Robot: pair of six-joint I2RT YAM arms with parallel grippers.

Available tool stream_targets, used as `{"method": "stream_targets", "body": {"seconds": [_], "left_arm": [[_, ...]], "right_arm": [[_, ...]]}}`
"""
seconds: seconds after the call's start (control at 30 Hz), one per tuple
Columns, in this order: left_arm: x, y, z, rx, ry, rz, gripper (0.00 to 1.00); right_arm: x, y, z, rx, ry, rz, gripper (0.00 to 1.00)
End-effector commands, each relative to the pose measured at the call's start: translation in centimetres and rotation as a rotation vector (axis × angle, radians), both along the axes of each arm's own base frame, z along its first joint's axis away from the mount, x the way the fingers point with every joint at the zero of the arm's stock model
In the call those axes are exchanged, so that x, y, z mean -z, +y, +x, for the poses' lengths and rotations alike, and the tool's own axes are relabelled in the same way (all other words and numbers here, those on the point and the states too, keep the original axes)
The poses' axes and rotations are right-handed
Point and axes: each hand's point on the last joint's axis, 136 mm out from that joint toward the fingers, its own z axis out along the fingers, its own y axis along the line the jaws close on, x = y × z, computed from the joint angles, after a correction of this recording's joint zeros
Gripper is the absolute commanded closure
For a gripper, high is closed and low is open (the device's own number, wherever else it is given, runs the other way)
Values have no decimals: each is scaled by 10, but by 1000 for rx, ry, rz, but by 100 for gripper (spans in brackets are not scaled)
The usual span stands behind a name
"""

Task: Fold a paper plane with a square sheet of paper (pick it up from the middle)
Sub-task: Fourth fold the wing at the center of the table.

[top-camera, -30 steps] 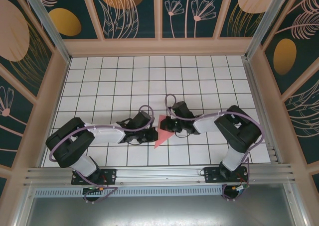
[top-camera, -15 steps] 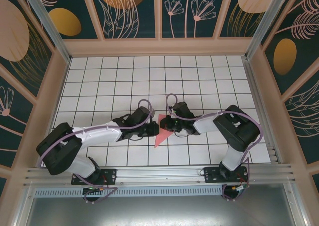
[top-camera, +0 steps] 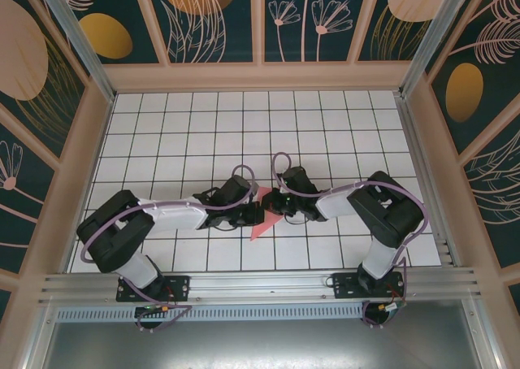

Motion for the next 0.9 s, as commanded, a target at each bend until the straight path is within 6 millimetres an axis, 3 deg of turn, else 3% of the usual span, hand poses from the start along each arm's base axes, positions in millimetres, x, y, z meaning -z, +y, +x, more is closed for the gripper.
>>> {"method": "stream_targets", "body": {"seconds": [0.0, 0.3, 0.47, 0.7, 0.87], "left_arm": [[10, -2, -1, 10, 14, 5, 91], [51, 33, -16, -28, 71, 156, 96], [64, 52, -29, -44, 91, 198, 97], [67, 55, -31, -56, 98, 199, 97], [66, 53, -31, -50, 97, 196, 97]], "right_arm": [[17, -13, -5, 32, 29, -67, 94], [14, -16, 3, 28, 9, -93, 93], [11, -30, 21, 59, -21, -94, 93], [10, -50, 51, 101, -48, -82, 92], [1, -72, 85, 148, -80, -88, 91]]}}
